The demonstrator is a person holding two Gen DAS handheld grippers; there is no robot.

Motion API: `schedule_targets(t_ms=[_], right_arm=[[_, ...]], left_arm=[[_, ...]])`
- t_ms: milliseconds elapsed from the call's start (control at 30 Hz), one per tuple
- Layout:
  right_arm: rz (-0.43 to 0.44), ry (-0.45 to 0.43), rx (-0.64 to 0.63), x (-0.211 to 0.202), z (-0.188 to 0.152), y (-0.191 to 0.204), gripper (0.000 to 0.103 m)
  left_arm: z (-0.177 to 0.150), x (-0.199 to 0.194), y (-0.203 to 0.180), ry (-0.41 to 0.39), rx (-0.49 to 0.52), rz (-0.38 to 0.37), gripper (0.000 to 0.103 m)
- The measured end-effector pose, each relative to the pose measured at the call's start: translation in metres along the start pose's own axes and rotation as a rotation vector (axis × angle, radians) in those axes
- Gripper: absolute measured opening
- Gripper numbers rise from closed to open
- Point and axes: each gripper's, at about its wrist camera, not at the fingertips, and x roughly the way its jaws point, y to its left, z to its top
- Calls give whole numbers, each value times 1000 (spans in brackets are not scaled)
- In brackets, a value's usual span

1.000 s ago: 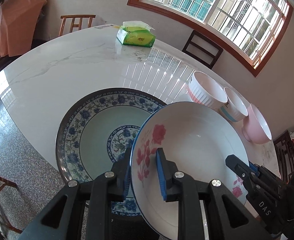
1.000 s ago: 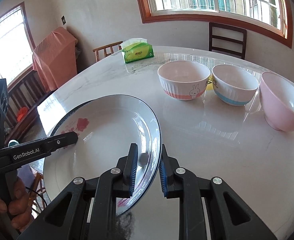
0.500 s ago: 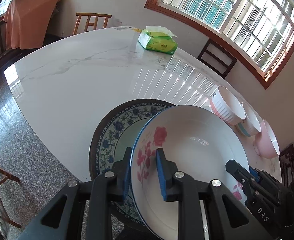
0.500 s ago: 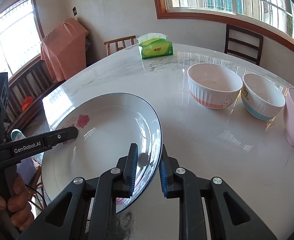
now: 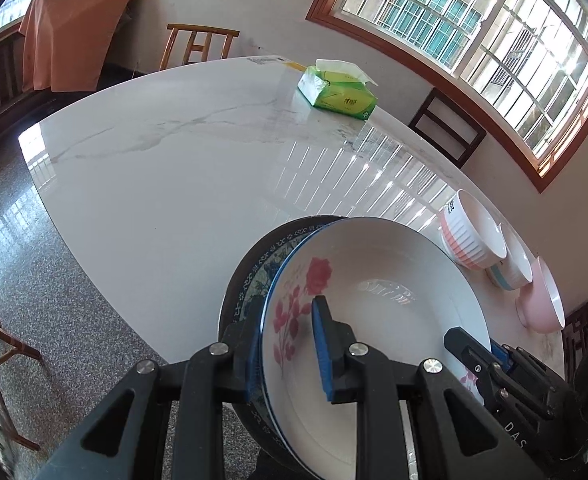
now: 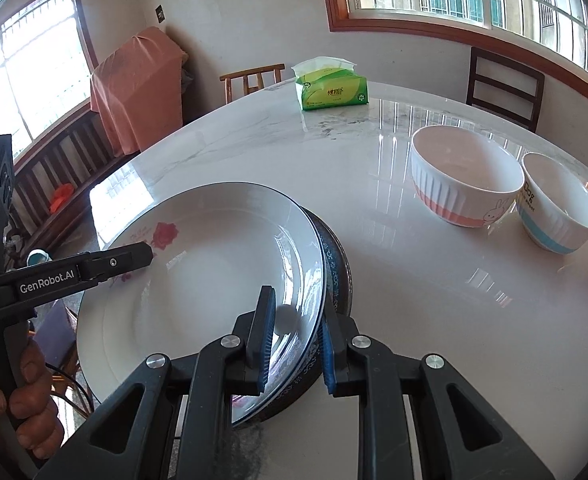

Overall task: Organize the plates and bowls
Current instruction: 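Lower the pink-flowered plate onto the stacked blue-and-white plates with both grippers, then open both grippers and move the right gripper toward the bowls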

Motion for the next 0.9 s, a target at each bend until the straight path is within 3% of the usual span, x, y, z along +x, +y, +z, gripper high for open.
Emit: schedule_targets(t_ms=[467, 900], right_arm=[[-24, -16, -46, 11, -5, 9, 21], [-107, -82, -168, 15, -9, 26, 25]], left_arm=[[1, 10, 5, 16, -10, 6, 22], [2, 9, 6, -23, 8, 23, 22]])
